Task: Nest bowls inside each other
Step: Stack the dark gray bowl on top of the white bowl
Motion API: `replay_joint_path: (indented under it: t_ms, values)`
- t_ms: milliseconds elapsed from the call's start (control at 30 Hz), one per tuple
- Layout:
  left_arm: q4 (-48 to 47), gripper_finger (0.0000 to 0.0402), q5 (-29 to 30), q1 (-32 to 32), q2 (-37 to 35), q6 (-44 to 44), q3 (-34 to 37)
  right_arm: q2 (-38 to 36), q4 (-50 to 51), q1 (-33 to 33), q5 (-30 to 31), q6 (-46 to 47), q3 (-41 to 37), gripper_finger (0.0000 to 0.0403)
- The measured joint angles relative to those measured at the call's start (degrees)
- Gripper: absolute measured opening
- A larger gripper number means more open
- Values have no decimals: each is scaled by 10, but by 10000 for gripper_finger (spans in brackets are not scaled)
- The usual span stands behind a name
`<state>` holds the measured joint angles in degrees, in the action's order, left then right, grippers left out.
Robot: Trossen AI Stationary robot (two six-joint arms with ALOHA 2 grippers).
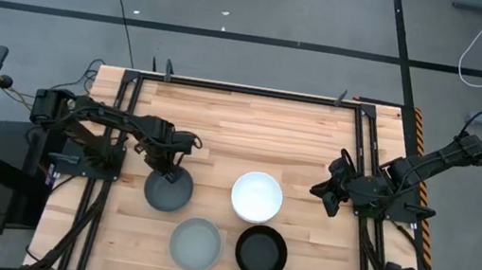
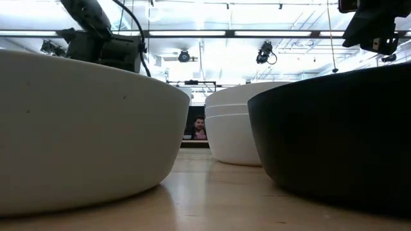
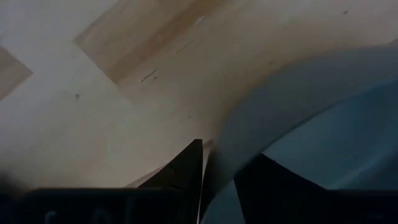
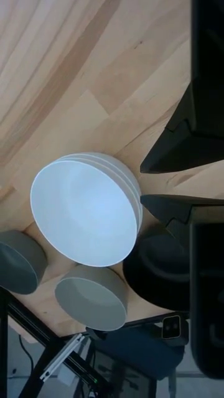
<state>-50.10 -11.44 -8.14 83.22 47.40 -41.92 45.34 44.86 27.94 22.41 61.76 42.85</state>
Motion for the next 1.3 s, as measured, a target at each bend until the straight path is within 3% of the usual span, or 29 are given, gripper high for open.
replay_joint_path:
  t_ms: [433, 767, 1000, 1300]
  values:
    - [5, 11, -6, -1, -3, -1, -2, 0, 0, 0, 2, 2, 0, 73]
    - [-35, 9, 1, -6, -5, -15, -30, 3, 1, 0, 14, -4, 0, 73]
    - [-81, 9, 6, -26, -5, -45, -112, 20, 1, 0, 17, -12, 0, 73]
    - [-186, 9, 50, -56, -5, -81, -277, 41, 4, 0, 16, -17, 0, 73]
